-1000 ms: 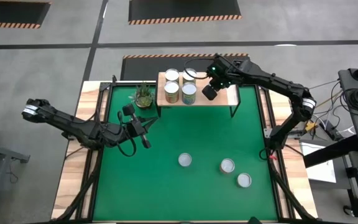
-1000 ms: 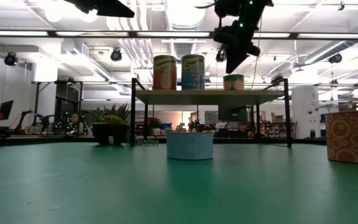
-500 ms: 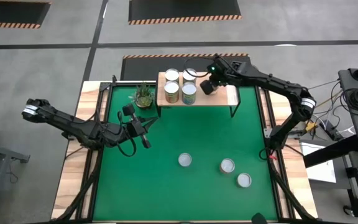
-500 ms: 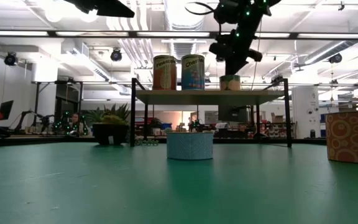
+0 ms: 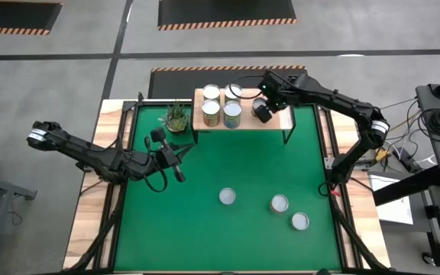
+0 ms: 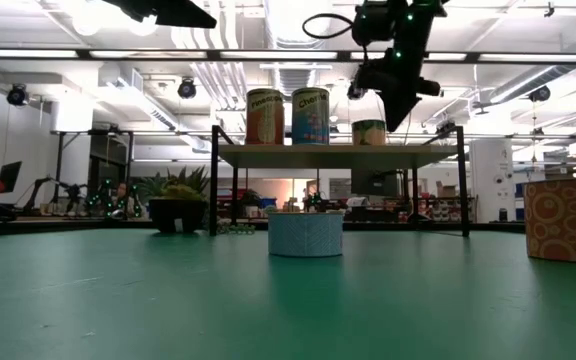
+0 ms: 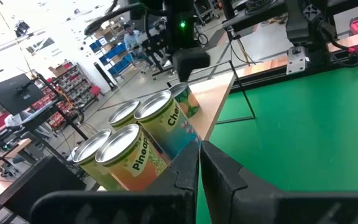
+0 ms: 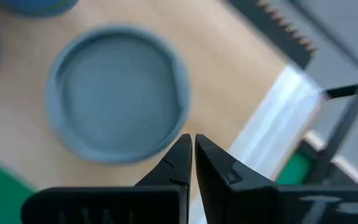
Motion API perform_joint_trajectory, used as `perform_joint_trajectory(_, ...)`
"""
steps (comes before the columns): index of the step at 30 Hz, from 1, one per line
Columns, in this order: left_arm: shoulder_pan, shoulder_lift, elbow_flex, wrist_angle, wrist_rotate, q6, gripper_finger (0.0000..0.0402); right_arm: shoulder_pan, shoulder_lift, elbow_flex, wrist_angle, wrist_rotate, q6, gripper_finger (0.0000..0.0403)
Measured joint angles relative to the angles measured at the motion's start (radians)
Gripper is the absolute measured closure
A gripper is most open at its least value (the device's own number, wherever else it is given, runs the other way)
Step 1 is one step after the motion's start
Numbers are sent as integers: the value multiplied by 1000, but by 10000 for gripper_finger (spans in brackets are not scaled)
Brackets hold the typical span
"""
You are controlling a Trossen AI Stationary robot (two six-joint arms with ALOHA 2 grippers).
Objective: Pick and place cans onto a shelf
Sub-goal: Put the canned peaches on the shelf
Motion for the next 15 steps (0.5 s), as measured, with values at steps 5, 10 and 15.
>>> perform_joint_trajectory(5,0,0,0,0,0,0,402,16,-6,0,-31,-141,42,392)
perform_joint_trajectory(10,0,0,0,0,0,0,402,29,-25,33,-59,-139,25,392)
perform_joint_trajectory(15,0,0,0,0,0,0,402,29,-33,76,-16,-129,-41,392)
